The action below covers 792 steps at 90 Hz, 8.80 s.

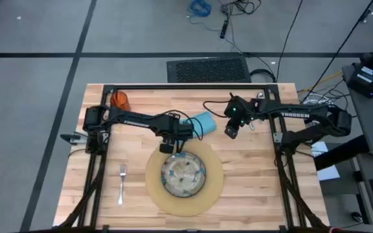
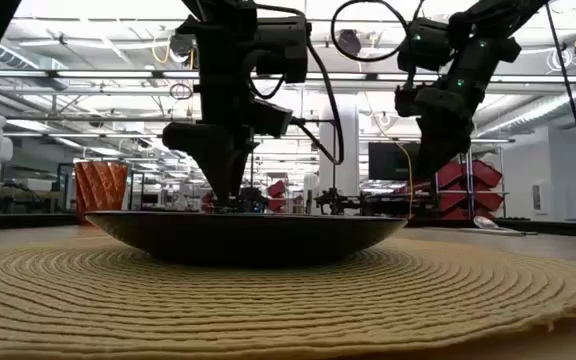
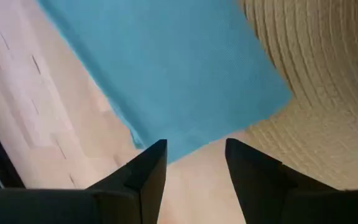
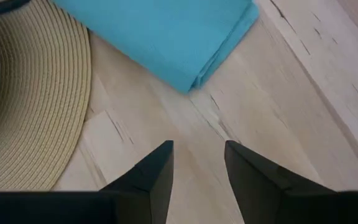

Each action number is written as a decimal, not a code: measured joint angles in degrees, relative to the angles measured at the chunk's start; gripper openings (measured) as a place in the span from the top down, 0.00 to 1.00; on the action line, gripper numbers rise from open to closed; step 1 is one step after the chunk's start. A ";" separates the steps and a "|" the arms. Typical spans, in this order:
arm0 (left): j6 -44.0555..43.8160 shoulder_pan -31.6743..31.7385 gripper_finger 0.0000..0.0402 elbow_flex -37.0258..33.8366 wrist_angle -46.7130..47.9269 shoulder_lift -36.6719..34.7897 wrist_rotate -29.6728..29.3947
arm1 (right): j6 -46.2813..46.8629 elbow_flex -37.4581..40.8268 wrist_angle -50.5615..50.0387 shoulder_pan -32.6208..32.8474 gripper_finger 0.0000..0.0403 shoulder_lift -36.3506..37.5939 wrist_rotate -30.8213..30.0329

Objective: Set table place
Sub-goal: Fold the blue napkin, then put the fork on top of the blue napkin

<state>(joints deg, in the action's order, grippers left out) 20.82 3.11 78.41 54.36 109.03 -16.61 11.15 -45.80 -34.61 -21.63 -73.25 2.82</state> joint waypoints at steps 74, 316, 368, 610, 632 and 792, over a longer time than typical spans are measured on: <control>12.76 0.11 0.62 -11.43 -16.00 -2.27 -2.07 | 0.73 0.00 0.28 0.00 0.67 -0.02 0.25; -88.72 -39.63 1.00 -22.38 6.80 -29.32 16.93 | 8.13 -0.01 -1.15 17.59 0.67 -0.04 5.02; -99.65 -50.79 1.00 -21.81 -14.26 -14.50 16.79 | 19.66 -0.02 0.36 28.84 0.67 -0.04 4.67; -149.13 -55.39 0.68 -37.17 -4.43 -31.01 11.87 | 16.07 -0.02 4.44 34.07 0.67 -0.04 1.17; -149.44 -56.32 0.68 -37.58 -4.61 -27.76 14.75 | 16.64 -0.02 5.24 34.12 0.67 -0.04 0.34; -143.30 -39.98 1.00 -21.63 3.88 -31.22 1.54 | 15.72 -0.02 6.27 34.19 0.67 -0.07 0.04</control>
<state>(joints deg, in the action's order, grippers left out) -122.48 -36.87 56.78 58.24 77.81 -15.07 26.87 -45.82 -28.33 12.56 -73.32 2.86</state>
